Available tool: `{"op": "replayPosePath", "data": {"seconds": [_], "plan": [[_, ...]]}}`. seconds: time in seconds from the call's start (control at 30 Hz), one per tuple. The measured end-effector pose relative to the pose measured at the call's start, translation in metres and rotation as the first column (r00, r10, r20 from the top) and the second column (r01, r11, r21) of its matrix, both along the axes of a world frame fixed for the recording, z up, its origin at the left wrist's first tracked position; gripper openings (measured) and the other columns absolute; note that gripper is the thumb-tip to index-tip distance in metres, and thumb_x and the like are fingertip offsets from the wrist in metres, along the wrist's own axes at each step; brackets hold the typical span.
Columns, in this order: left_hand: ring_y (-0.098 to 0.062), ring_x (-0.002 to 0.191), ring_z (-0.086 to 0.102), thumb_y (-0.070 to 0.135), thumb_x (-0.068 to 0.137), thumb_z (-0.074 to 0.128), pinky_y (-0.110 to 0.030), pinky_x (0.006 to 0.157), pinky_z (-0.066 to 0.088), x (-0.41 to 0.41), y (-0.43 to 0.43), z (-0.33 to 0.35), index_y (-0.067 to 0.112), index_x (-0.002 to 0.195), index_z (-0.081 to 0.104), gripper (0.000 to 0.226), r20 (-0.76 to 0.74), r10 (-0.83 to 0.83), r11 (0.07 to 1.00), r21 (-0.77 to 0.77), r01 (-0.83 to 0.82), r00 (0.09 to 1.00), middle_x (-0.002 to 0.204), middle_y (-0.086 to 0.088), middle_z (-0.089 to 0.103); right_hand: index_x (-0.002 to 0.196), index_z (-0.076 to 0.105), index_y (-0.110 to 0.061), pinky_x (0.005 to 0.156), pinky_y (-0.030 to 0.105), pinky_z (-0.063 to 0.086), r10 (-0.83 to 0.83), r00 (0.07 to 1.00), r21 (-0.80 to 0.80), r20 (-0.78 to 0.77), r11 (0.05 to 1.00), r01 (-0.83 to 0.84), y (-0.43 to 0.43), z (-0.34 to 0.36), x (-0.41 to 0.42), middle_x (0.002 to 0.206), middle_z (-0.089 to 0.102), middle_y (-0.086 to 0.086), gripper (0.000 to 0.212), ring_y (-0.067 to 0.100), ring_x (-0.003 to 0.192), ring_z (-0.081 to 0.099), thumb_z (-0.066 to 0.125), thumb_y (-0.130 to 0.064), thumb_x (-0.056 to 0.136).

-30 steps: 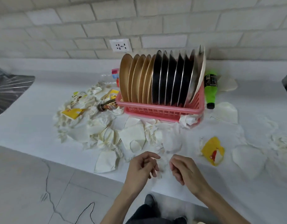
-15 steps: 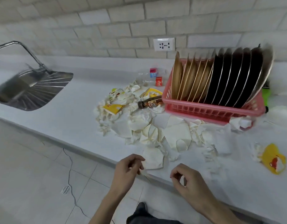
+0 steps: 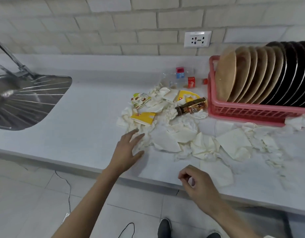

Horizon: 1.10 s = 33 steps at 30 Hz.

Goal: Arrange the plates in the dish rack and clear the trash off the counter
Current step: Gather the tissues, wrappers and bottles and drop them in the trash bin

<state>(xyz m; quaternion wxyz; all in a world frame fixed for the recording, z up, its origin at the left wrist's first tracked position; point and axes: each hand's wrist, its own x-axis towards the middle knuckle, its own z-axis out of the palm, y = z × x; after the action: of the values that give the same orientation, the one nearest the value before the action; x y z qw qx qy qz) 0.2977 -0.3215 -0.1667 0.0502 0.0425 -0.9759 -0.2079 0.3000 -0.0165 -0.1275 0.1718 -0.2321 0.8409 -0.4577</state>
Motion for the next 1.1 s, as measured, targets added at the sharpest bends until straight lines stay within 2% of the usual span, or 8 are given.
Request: {"op": "replayPosePath", "data": {"seconds": [0.1, 0.2, 0.33, 0.53, 0.7, 0.87, 0.97, 1.1], "plan": [[-0.021, 0.127, 0.043, 0.041, 0.09, 0.062, -0.041, 0.096, 0.044, -0.009, 0.001, -0.021, 0.027, 0.138, 0.053, 0.051, 0.03, -0.106, 0.993, -0.058, 0.107, 0.994, 0.143, 0.003, 0.047, 0.082, 0.062, -0.024, 0.065, 0.011, 0.037, 0.008, 1.0, 0.055, 0.011, 0.998, -0.008, -0.019, -0.005, 0.008, 0.084, 0.06, -0.011, 0.023, 0.011, 0.08, 0.058, 0.061, -0.001, 0.087], [-0.02, 0.098, 0.052, 0.041, 0.091, 0.051, -0.038, 0.078, 0.046, -0.003, 0.003, -0.041, 0.02, 0.102, 0.064, 0.027, -0.084, -0.069, 0.998, 0.011, 0.07, 0.994, 0.111, 0.005, 0.058, 0.082, 0.064, -0.021, 0.065, 0.011, 0.037, 0.019, 0.999, 0.088, 0.046, 0.996, -0.023, -0.032, -0.007, 0.014, 0.085, 0.06, -0.018, 0.022, 0.005, 0.075, 0.055, 0.06, 0.0, 0.087], [-0.02, 0.067, 0.043, 0.032, 0.092, 0.048, -0.03, 0.063, 0.029, 0.006, 0.008, -0.039, 0.021, 0.08, 0.043, 0.017, -0.159, 0.032, 0.989, 0.146, -0.009, 0.987, 0.076, 0.006, 0.045, 0.084, 0.066, -0.016, 0.065, 0.01, 0.037, 0.011, 0.996, 0.099, 0.086, 0.995, -0.019, -0.046, -0.008, 0.025, 0.084, 0.059, -0.023, 0.019, 0.001, 0.071, 0.053, 0.06, 0.002, 0.087], [-0.012, 0.085, 0.053, 0.007, 0.096, 0.042, -0.022, 0.074, 0.039, 0.013, -0.009, -0.043, 0.011, 0.109, 0.059, 0.022, -0.103, 0.166, 0.904, 0.413, -0.109, 0.981, 0.102, 0.005, 0.056, 0.086, 0.065, -0.023, 0.063, 0.01, 0.038, 0.039, 0.994, 0.116, 0.104, 0.992, -0.051, -0.074, -0.002, 0.022, 0.082, 0.062, -0.022, 0.022, 0.001, 0.069, 0.055, 0.059, -0.002, 0.09], [-0.005, 0.066, 0.05, 0.018, 0.084, 0.036, -0.014, 0.063, 0.035, 0.018, -0.05, -0.03, 0.013, 0.068, 0.052, 0.023, -0.165, 0.287, 0.848, 0.502, -0.17, 0.944, 0.072, 0.001, 0.052, 0.103, 0.062, -0.02, 0.07, 0.028, 0.046, 0.207, 0.974, 0.196, -0.09, 0.963, -0.187, -0.125, 0.014, -0.024, 0.089, 0.06, -0.007, 0.017, 0.01, 0.076, 0.054, 0.051, -0.012, 0.095], [-0.01, 0.049, 0.04, 0.015, 0.081, 0.039, -0.026, 0.051, 0.031, 0.018, -0.067, -0.026, 0.011, 0.052, 0.044, 0.03, -0.092, 0.452, 0.711, 0.638, -0.296, 0.887, 0.051, -0.003, 0.044, 0.122, 0.059, -0.011, 0.074, 0.039, 0.046, 0.438, 0.809, 0.483, -0.392, 0.847, -0.224, -0.207, 0.012, -0.08, 0.114, 0.056, 0.008, 0.029, 0.029, 0.094, 0.058, 0.046, -0.008, 0.096], [-0.008, 0.05, 0.024, 0.028, 0.084, 0.044, -0.027, 0.051, 0.021, 0.018, -0.063, -0.023, 0.016, 0.054, 0.028, 0.036, -0.088, 0.493, 0.669, 0.675, -0.312, 0.866, 0.053, 0.002, 0.026, 0.115, 0.057, -0.007, 0.064, 0.036, 0.033, 0.584, 0.688, 0.68, -0.432, 0.711, -0.177, -0.25, 0.006, -0.101, 0.111, 0.053, 0.013, 0.023, 0.035, 0.089, 0.059, 0.048, -0.005, 0.093], [-0.011, 0.05, 0.025, 0.042, 0.085, 0.059, -0.027, 0.051, 0.023, 0.013, -0.062, -0.027, 0.003, 0.057, 0.033, 0.055, -0.056, 0.535, 0.695, 0.597, -0.401, 0.843, 0.051, -0.001, 0.029, 0.111, 0.058, -0.012, 0.085, 0.037, 0.035, 0.732, 0.565, 0.848, -0.38, 0.52, -0.103, -0.279, 0.007, -0.109, 0.116, 0.056, 0.011, 0.022, 0.03, 0.1, 0.061, 0.048, -0.003, 0.093]]}}
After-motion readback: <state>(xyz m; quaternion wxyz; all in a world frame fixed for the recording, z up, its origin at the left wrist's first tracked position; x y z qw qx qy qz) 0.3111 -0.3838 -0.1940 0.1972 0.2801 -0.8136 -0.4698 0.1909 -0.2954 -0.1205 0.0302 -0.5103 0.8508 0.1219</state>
